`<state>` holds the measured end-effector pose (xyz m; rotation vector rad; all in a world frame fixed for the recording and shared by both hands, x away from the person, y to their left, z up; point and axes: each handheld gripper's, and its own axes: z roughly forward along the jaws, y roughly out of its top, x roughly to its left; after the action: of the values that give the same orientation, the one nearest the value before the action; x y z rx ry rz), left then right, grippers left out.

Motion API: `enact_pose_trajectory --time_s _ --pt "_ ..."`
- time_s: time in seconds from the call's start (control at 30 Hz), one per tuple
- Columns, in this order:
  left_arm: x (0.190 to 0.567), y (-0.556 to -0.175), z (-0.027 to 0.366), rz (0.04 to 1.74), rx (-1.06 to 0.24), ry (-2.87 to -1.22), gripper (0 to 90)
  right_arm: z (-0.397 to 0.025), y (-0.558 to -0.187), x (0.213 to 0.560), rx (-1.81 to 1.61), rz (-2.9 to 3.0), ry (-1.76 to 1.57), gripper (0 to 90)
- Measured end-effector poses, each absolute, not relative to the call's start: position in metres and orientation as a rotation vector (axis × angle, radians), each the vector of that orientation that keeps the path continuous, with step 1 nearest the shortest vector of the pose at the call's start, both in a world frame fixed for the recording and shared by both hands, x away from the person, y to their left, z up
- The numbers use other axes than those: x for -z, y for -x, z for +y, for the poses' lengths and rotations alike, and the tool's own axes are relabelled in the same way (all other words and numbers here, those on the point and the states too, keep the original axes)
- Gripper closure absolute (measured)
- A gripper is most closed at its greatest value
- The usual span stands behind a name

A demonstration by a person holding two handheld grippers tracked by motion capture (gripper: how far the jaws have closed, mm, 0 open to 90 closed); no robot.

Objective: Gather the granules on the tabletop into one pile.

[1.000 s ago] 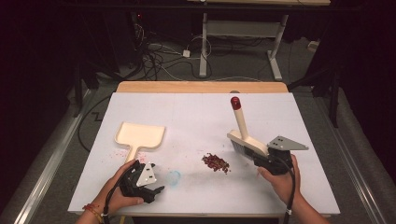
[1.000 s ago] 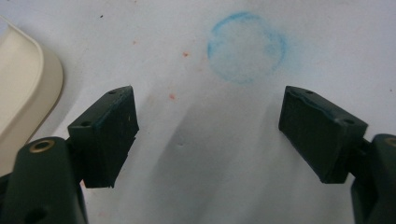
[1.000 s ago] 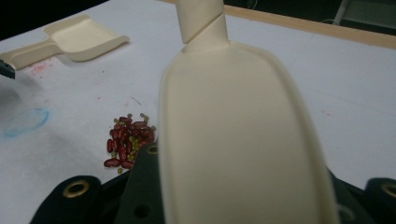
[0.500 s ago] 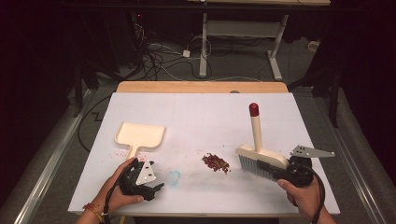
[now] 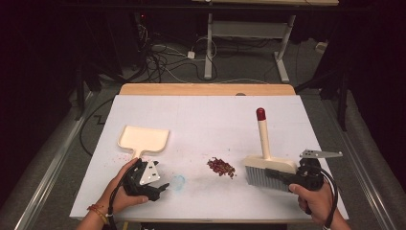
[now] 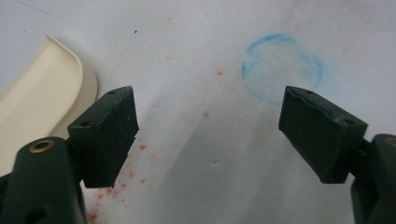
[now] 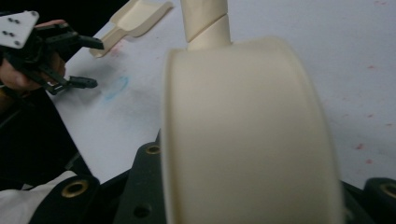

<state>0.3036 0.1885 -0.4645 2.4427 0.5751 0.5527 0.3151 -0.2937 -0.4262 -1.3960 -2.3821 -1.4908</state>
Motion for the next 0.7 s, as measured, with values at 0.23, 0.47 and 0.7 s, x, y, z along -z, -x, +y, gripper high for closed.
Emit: enact_pose_trajectory --time_s 0.23,0.47,0.7 --pt "0.466 -0.305 0.186 0.560 -0.538 -2.459 19.0 -0.306 -0.347 0.433 1.413 -2.392 1.490 67.6" --pt "0.466 -0.303 0.187 0.569 -0.538 -2.453 18.9 -0.326 -0.367 0.445 1.351 -2.376 1.626 62.2" --pt "0.466 -0.302 0.187 0.561 -0.539 -2.471 18.9 -0.343 -0.374 0.439 1.341 -2.478 1.777 49.6"
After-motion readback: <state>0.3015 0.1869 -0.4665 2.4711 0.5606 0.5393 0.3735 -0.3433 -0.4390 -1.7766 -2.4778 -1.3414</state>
